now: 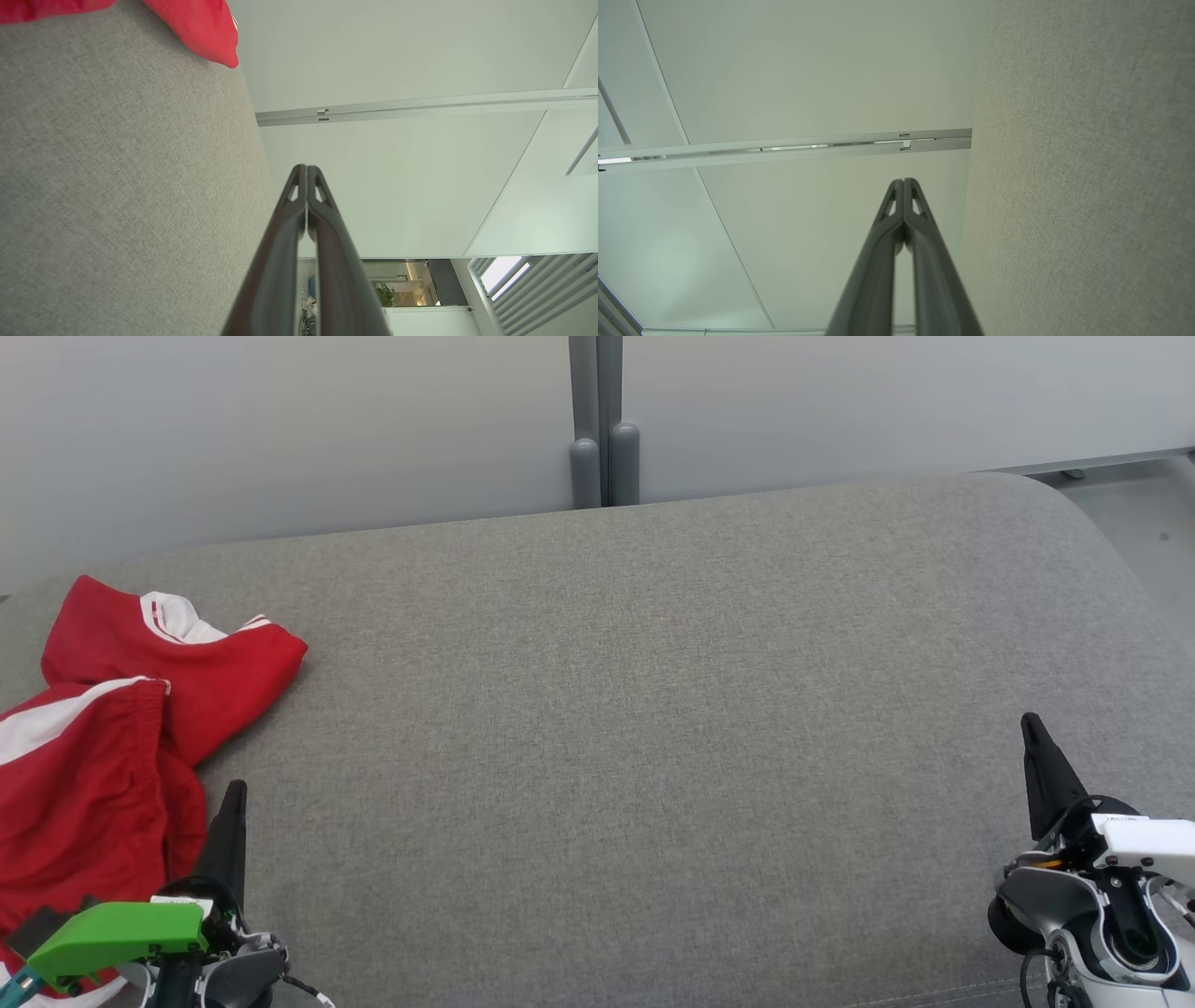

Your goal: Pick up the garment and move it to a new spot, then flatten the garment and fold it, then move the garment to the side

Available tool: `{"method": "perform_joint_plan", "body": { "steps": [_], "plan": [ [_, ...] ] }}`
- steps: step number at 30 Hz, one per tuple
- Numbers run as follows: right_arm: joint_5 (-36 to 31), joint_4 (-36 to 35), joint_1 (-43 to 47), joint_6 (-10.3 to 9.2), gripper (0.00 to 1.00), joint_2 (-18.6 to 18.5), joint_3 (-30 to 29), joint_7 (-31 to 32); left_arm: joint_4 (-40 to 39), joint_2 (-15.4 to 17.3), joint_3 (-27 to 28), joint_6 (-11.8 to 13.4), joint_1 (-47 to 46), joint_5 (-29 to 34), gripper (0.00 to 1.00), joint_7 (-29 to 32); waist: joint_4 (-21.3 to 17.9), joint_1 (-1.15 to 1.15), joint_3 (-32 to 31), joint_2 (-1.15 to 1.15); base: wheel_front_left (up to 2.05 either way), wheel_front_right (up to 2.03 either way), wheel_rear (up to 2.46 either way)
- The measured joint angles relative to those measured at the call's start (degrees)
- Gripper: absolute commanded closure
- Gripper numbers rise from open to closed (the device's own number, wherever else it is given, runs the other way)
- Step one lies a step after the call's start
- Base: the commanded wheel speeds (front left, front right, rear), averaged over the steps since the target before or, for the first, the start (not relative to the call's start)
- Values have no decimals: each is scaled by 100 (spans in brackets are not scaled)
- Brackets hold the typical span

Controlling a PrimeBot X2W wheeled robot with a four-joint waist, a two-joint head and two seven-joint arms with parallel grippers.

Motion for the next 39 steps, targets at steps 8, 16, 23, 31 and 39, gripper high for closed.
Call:
{"method": "perform_joint_plan", "body": {
  "steps": [8, 16, 23, 31, 39],
  "plan": [
    [0, 0, 0, 0, 100, 0, 0, 0, 0, 0, 0, 0, 0, 0, 100, 1, 0, 0, 0, 0, 0, 0, 0],
    [0, 0, 0, 0, 100, 0, 0, 0, 0, 0, 0, 0, 0, 0, 100, 0, 0, 0, 0, 0, 0, 0, 0],
    [1, 9, 2, -1, 100, 2, 1, 0, 10, -1, -1, 1, 2, 0, 100, 0, 0, 0, 0, 0, 0, 0, 0],
    [2, 369, 379, -8, 0, 186, 73, -19, 385, -148, -83, 4, 333, 0, 0, -24, 0, 0, 0, 0, 0, 0, 0],
    [-174, 331, 370, -8, 0, 177, 237, -170, 289, -146, -172, 4, 331, 116, 0, -187, 2, 0, -6, 0, 0, 0, 0]
  ]
}}
